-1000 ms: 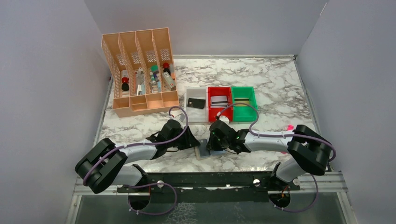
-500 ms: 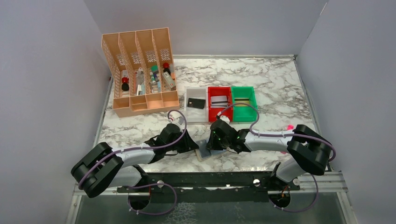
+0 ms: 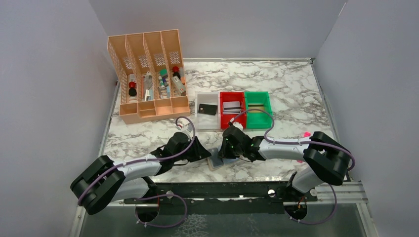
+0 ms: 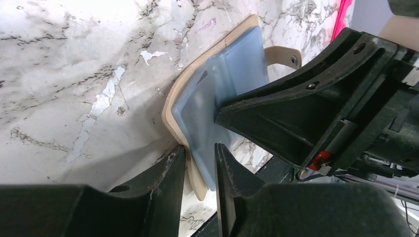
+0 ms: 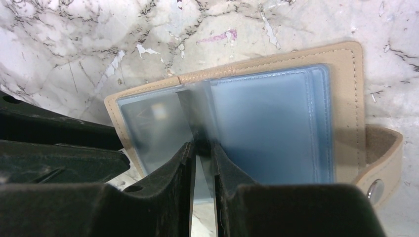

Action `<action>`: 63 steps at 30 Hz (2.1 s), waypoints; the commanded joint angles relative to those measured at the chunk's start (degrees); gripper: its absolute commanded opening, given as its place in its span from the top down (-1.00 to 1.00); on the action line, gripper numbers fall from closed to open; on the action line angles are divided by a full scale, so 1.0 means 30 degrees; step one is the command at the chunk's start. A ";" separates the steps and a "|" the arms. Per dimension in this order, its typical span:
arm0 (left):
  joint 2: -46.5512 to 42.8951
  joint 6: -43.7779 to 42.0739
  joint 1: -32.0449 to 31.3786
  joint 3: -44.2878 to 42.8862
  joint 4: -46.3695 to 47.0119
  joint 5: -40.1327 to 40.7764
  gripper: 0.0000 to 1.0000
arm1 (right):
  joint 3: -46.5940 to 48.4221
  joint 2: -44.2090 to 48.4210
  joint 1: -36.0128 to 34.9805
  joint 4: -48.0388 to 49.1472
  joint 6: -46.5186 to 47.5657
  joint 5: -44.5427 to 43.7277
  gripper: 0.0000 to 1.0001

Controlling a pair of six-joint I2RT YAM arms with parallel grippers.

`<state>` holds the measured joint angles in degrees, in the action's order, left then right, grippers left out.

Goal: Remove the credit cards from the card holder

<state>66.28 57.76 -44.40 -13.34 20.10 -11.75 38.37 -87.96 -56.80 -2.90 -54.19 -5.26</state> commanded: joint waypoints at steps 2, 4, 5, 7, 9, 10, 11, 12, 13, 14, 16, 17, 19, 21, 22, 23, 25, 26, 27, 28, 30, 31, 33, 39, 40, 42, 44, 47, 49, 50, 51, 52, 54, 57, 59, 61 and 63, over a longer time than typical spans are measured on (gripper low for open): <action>0.0842 0.0541 -0.0338 -0.0063 0.2373 -0.1205 0.45 | -0.0869 -0.1772 0.0028 -0.1305 0.0089 -0.0058 0.53; 0.0867 0.0641 -0.0371 -0.0009 0.2522 -0.1085 0.52 | -0.0822 -0.1759 0.0014 -0.1376 0.0108 -0.0066 0.53; 0.0812 0.0655 -0.0375 0.0020 0.2528 -0.0997 0.57 | -0.0813 -0.1722 0.0007 -0.1338 0.0106 -0.0079 0.53; 0.0564 0.0655 -0.0373 0.0110 0.2529 -0.0758 0.69 | -0.0791 -0.1586 0.0013 -0.1226 0.0239 0.0054 0.52; 0.0330 0.0653 -0.0375 0.0172 0.2522 -0.0567 0.87 | -0.0679 -0.1231 0.0016 -0.1163 0.0631 0.0164 0.50; 0.0232 0.0649 -0.0353 0.0171 0.2528 -0.0479 0.95 | -0.0638 -0.0968 0.0018 -0.1084 0.0904 0.0199 0.48; 0.0146 0.0619 -0.0372 0.0171 0.2526 -0.0475 1.00 | -0.0592 -0.0616 0.0022 -0.0997 0.1209 0.0214 0.45; 0.0081 0.0597 -0.0375 0.0171 0.2522 -0.0476 1.00 | -0.0499 -0.0239 0.0012 -0.0924 0.1646 0.0267 0.40; 0.0018 0.0547 -0.0375 0.0145 0.2503 -0.0478 1.00 | -0.0348 0.0281 0.0014 -0.0970 0.2023 0.0288 0.35; -0.0068 0.0486 -0.0375 0.0123 0.2500 -0.0500 1.00 | -0.0212 0.0690 0.0007 -0.1067 0.2393 0.0320 0.31; -0.0182 0.0337 -0.0375 0.0008 0.2500 -0.0576 1.00 | -0.0074 0.1537 0.0033 -0.0846 0.3270 0.0698 0.24; -0.0246 0.0280 -0.0375 -0.0051 0.2500 -0.0656 1.00 | -0.0031 0.1934 0.0024 -0.0752 0.3636 0.0862 0.20; -0.0307 0.0135 -0.0375 -0.0217 0.2498 -0.0810 1.00 | -0.0024 0.2575 0.0008 -0.0297 0.4393 0.1533 0.14; -0.0395 0.0113 -0.0369 -0.0318 0.2498 -0.0858 1.00 | -0.0044 0.2908 0.0013 0.0211 0.4980 0.2357 0.08; -0.0412 0.0131 -0.0374 -0.0367 0.2500 -0.0859 1.00 | -0.0020 0.2922 0.0014 0.0413 0.5168 0.2776 0.06; -0.0414 0.0134 -0.0368 -0.0398 0.2500 -0.0885 1.00 | 0.0031 0.2928 0.0022 0.0537 0.5276 0.3158 0.05; -0.0429 0.0127 -0.0368 -0.0507 0.2507 -0.0971 1.00 | -0.0142 0.2910 0.0032 0.1075 0.5445 0.3845 0.03; -0.0441 0.0115 -0.0374 -0.0573 0.2501 -0.1001 1.00 | -0.0296 0.2839 0.0015 0.1419 0.5546 0.4171 0.02; -0.0443 0.0098 -0.0368 -0.0600 0.2486 -0.1005 1.00 | -0.0348 0.2650 0.0025 0.1619 0.5554 0.4391 0.01; -0.0469 0.0137 -0.0374 -0.0618 0.2484 -0.0965 1.00 | -0.0322 0.2414 0.0012 0.1622 0.5555 0.4550 0.00; -0.0493 0.0114 -0.0375 -0.0717 0.2449 -0.0958 0.99 | -0.0245 0.1913 0.0025 0.1687 0.5624 0.5012 0.00; -0.0519 0.0113 -0.0371 -0.0757 0.2442 -0.0992 0.98 | -0.0287 0.1773 0.0008 0.1909 0.5662 0.5338 0.00; -0.0501 0.0058 -0.0374 -0.0821 0.2441 -0.1002 0.97 | -0.0396 0.1449 0.0009 0.2214 0.5527 0.5519 -0.01; -0.0270 -0.0035 -0.0362 -0.0917 0.2303 -0.1029 0.96 | -0.0423 0.1438 0.0015 0.1630 0.4806 0.4229 0.50; -0.0228 -0.0048 -0.0359 -0.0914 0.2270 -0.0994 0.96 | -0.0474 0.1603 0.0022 0.1645 0.4810 0.4215 0.57; -0.0211 -0.0107 -0.0347 -0.0885 0.2139 -0.0872 0.96 | -0.0477 0.1887 0.0006 0.1657 0.4895 0.4332 0.64; -0.0182 -0.0219 -0.0346 -0.0953 0.1853 -0.0740 0.96 | -0.0387 0.2079 0.0006 0.1485 0.4978 0.4402 0.76; -0.0228 -0.0433 -0.0331 -0.1121 0.1278 -0.0542 0.96 | -0.0431 0.2314 0.0014 0.1056 0.4914 0.3992 0.91; -0.0331 -0.0602 -0.0346 -0.1243 0.0720 -0.0322 0.96 | -0.0487 0.2502 0.0010 0.0841 0.4818 0.3647 0.98; -0.0437 -0.0672 -0.0346 -0.1310 0.0377 -0.0155 0.96 | -0.0533 0.2623 0.0021 0.0796 0.4804 0.3556 0.98; -0.0545 -0.0765 -0.0346 -0.1395 -0.0036 0.0045 0.96 | -0.0564 0.2733 0.0023 0.0772 0.4773 0.3519 0.98; -0.0694 -0.0879 -0.0346 -0.1457 -0.0391 0.0246 0.96 | -0.0576 0.2809 0.0012 0.0674 0.4717 0.3449 0.98; -0.1082 -0.1161 -0.0346 -0.1687 -0.1404 0.0753 0.96 | -0.0587 0.2972 0.0029 0.0394 0.4484 0.3142 0.98; -0.1725 -0.1632 -0.0346 -0.2012 -0.2724 0.1450 0.96 | -0.0613 0.3302 0.0007 -0.0013 0.4197 0.2508 0.98; -0.2172 -0.1728 -0.0346 -0.1973 -0.3195 0.1865 0.96 | -0.0701 0.3607 0.0006 -0.0062 0.4103 0.2294 0.98; -0.2437 -0.1733 -0.0346 -0.1822 -0.3296 0.2014 0.97 | -0.0766 0.3861 0.0026 -0.0137 0.4026 0.2076 0.98; -0.2501 -0.1704 -0.0344 -0.1763 -0.3250 0.1990 0.97 | -0.0693 0.4012 0.0014 -0.0319 0.3948 0.1859 0.98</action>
<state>60.40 53.98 -45.41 -17.91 12.29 -8.67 37.04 -77.58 -56.66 -0.82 -41.36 4.08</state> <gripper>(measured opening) 0.018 0.017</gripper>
